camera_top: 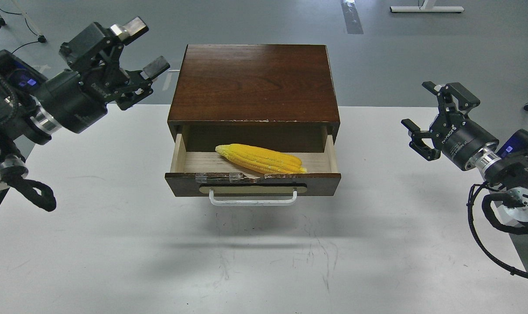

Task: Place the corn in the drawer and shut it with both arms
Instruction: 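Bring the left gripper down in front of the drawer front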

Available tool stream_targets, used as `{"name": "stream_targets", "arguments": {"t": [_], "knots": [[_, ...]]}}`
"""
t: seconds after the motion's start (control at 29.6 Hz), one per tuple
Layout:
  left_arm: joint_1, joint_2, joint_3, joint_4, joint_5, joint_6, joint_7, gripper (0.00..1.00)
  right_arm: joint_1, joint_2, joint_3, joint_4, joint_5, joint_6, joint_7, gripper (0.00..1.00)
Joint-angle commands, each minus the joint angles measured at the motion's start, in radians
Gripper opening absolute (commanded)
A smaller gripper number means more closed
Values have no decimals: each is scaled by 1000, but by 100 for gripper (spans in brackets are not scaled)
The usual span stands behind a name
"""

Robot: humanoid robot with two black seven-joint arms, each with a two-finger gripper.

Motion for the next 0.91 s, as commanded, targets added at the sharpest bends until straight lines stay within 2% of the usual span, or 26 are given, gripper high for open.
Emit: {"name": "stream_targets", "arguments": {"t": [0.0,0.17,0.54,0.74,0.81,0.88], "knots": [[-57,-19,5,-85,217,1,0,99,-2,-2,0,-6,0,-2,0,97],[-76,-94,8,-131,441,1,0,99,-2,-3,0,-18,0,-2,0,97],[-91,-98,270,-223,658,1,0,97,-5,0,-3,-32,0,0,0,97],[-90,-106,342,-223,698,1,0,93,-14,0,-3,-34,-2,1,0,97],[-88,-108,365,-223,709,1,0,89,-16,0,-3,-35,-2,0,0,97],[-85,-108,412,-223,731,1,0,75,-17,0,-3,-35,-2,0,0,97]]}}
